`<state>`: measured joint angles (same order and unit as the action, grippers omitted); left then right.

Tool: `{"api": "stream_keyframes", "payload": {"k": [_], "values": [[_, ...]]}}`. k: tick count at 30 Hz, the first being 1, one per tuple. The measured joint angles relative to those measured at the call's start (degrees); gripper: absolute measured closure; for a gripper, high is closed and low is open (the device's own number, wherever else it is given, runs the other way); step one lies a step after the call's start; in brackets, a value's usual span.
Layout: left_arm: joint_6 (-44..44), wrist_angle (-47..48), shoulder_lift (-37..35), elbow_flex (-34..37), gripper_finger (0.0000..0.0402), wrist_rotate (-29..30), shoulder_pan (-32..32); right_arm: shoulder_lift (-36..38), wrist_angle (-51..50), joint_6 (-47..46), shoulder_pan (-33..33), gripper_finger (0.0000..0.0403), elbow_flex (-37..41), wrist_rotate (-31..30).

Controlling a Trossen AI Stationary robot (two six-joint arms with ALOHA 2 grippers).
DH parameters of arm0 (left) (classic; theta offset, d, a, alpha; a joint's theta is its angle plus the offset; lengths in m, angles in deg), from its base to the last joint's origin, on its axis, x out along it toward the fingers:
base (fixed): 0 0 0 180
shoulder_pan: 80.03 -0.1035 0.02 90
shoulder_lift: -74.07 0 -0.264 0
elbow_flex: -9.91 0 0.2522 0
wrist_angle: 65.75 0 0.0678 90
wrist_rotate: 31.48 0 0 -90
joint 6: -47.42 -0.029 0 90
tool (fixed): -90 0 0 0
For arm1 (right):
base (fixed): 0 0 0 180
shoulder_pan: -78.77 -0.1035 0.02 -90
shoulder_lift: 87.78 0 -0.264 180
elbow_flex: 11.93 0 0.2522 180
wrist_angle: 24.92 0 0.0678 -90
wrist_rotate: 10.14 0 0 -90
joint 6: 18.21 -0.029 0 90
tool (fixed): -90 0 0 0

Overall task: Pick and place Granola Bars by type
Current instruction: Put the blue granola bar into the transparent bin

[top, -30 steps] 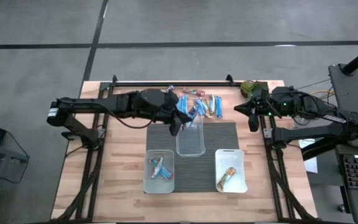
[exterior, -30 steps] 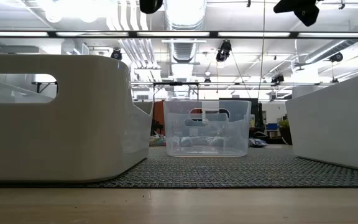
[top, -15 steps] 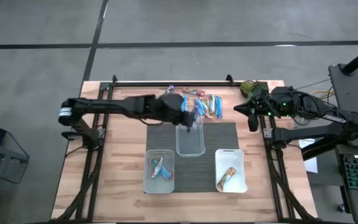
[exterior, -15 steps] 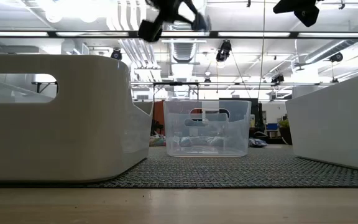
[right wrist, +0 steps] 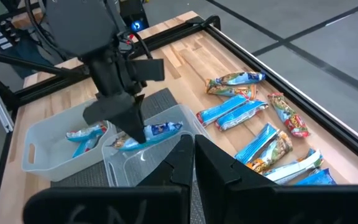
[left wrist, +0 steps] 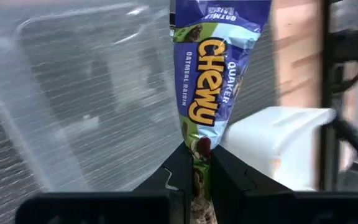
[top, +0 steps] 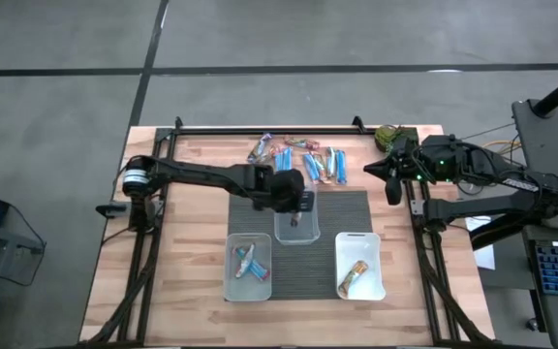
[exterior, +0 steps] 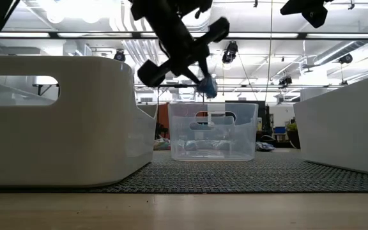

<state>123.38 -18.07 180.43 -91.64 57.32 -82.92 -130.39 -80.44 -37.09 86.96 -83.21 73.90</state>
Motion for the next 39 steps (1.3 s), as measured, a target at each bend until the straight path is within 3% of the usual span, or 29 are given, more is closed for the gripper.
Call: {"api": "stream_keyframes", "payload": {"k": [15,29,34,39], "values": [[1.06,6.7,-0.52,-0.02,0.0375,0.8,0.02,0.02,-0.04,-0.01,-0.02,0.0394,0.0,0.02],[0.62,6.44,-0.5,-0.02,0.0304,1.0,0.04,0.07,-0.04,-0.06,-0.02,0.0394,0.0,0.04],[-2.98,5.69,-1.08,-0.02,0.0323,2.21,0.04,0.07,-0.04,-0.02,-0.02,0.0394,0.0,0.04],[-6.85,5.69,-1.99,-0.04,0.039,4.27,0.04,0.07,-0.04,-0.02,-0.02,0.0394,0.0,0.04]]}}
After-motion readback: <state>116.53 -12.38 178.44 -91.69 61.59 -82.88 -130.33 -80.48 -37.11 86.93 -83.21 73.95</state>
